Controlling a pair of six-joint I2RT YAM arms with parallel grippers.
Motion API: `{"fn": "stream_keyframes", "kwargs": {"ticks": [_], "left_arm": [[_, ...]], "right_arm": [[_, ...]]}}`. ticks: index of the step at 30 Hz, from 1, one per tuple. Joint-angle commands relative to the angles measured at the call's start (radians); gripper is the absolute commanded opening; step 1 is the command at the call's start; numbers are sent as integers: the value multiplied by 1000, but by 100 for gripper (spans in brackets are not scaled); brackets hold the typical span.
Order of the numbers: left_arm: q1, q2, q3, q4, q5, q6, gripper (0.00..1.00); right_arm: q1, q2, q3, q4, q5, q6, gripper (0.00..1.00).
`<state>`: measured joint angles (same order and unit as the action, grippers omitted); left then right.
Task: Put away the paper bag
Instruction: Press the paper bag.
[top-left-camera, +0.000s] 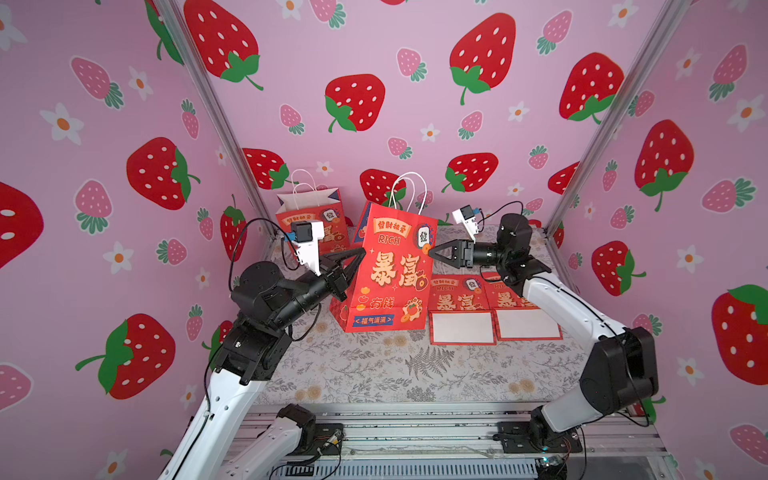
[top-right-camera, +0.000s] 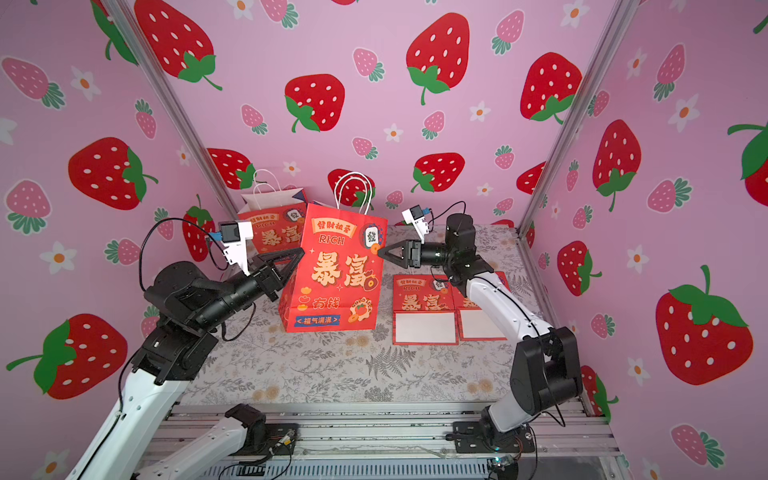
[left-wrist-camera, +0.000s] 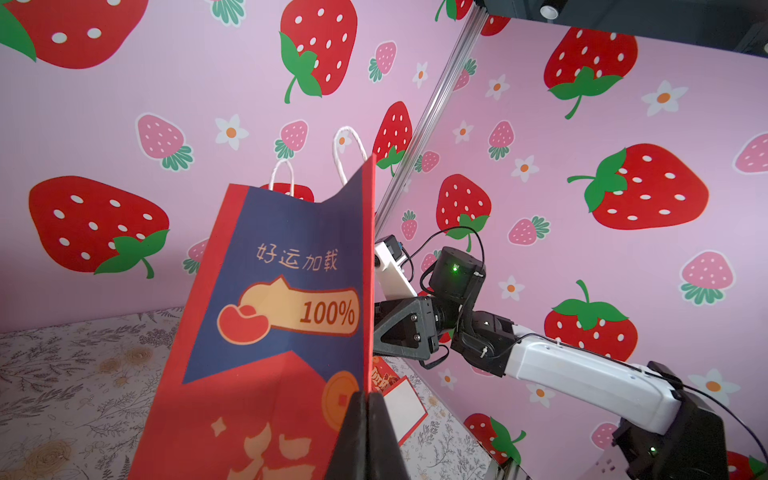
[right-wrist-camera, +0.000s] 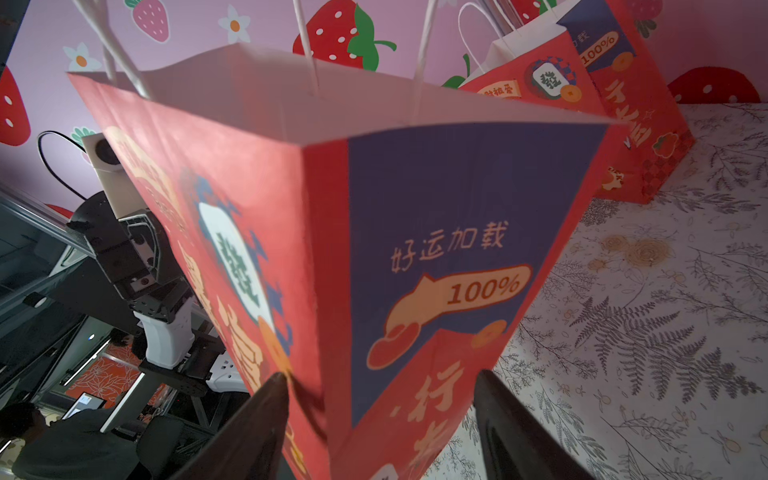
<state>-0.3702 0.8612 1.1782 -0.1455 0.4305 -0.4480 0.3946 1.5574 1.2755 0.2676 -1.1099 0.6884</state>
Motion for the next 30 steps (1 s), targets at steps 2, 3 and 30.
{"fn": "stream_keyframes", "kwargs": {"ticks": [2, 3, 30], "left_arm": [[5, 8, -3, 64, 22, -11, 0], [5, 8, -6, 66, 22, -13, 0], [13, 70, -8, 49, 25, 24, 0]], "right_arm": [[30, -11, 27, 80, -8, 27, 71], [30, -8, 23, 106, -12, 47, 69], [22, -56, -16, 257, -15, 163, 8]]}}
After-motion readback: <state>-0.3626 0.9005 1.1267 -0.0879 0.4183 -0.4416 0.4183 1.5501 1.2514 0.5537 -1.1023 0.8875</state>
